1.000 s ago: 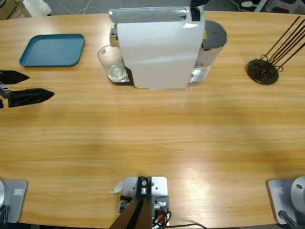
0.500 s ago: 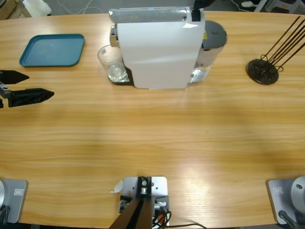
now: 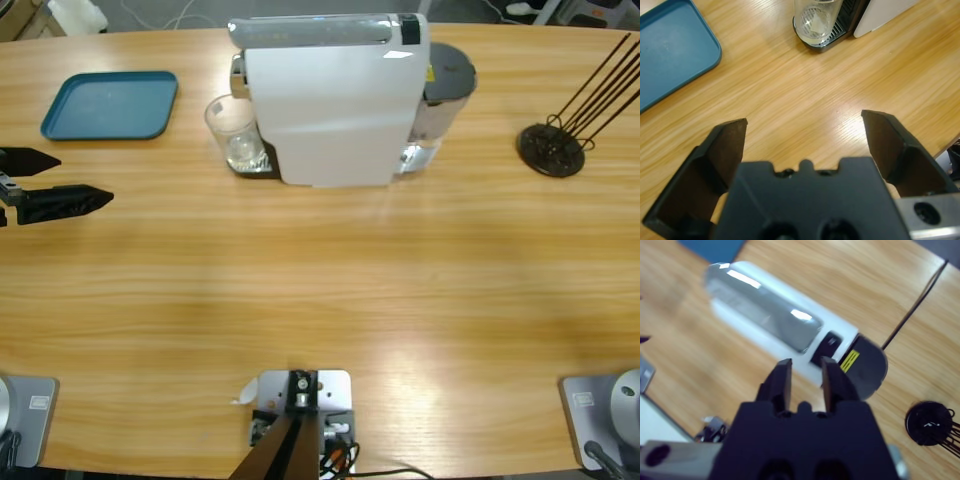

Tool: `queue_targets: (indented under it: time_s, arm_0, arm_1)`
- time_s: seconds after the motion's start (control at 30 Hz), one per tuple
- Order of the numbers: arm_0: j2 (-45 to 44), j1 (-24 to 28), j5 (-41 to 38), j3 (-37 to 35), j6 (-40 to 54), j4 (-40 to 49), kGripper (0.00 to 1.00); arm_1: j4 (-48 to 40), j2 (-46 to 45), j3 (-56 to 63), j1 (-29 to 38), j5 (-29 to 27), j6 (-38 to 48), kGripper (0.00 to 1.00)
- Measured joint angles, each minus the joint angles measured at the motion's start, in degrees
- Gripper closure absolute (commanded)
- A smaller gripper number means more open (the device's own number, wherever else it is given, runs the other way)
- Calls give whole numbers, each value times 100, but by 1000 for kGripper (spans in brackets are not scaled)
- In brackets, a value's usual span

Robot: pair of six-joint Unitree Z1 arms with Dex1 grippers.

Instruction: Pour coffee

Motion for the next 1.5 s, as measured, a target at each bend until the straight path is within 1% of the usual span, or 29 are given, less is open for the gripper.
queue_targets:
  time_s: [0.13, 0.23, 0.33, 0.47, 0.53, 0.63, 0.73, 0.83, 1.0, 1.1, 1.23, 1.5]
  arm_0:
    - [-50, 0, 0, 0, 0, -4, 0]
    - [-62, 0, 0, 0, 0, -7, 0]
    - [-125, 0, -5, -1, 0, -12, 0]
    - [-163, 0, -104, 0, 0, -14, 0]
    - [-163, 0, -127, 0, 0, -14, 2]
    - [-163, 0, -132, -6, 0, -15, 4]
    - [-165, 0, -257, -7, 0, -14, 0]
    - [-241, 0, -597, 23, 32, -15, 0]
    - [-299, 0, -917, 27, 792, -25, 0]
    - [-299, -1, -1073, 27, 1016, -36, 0]
    - [-298, 0, -1189, 28, 1188, -37, 0]
    - [-298, 0, -1210, 28, 1323, -38, 0]
  arm_1:
    - [-262, -987, 1154, 185, 10, -47, 0]
    - [-751, -1605, 2233, 210, 112, -55, 0]
    - [-1601, -2070, 3363, 215, 315, -93, 0]
    - [-3352, -2569, 5037, 227, 551, -98, 0]
    - [-3762, -2722, 5589, 235, 552, -120, 0]
    - [-4045, -2884, 6147, 239, 560, -163, 0]
    - [-4237, -2988, 6436, 241, 593, -164, 0]
    - [-4377, -3175, 6597, 241, 592, -164, 0]
    - [-4485, -3436, 6796, 242, 592, -164, 0]
    - [-4571, -3481, 6897, 242, 560, -164, 0]
    - [-4877, -3507, 7116, 242, 461, -164, 0]
    - [-4959, -3507, 7166, 242, 395, -538, 4]
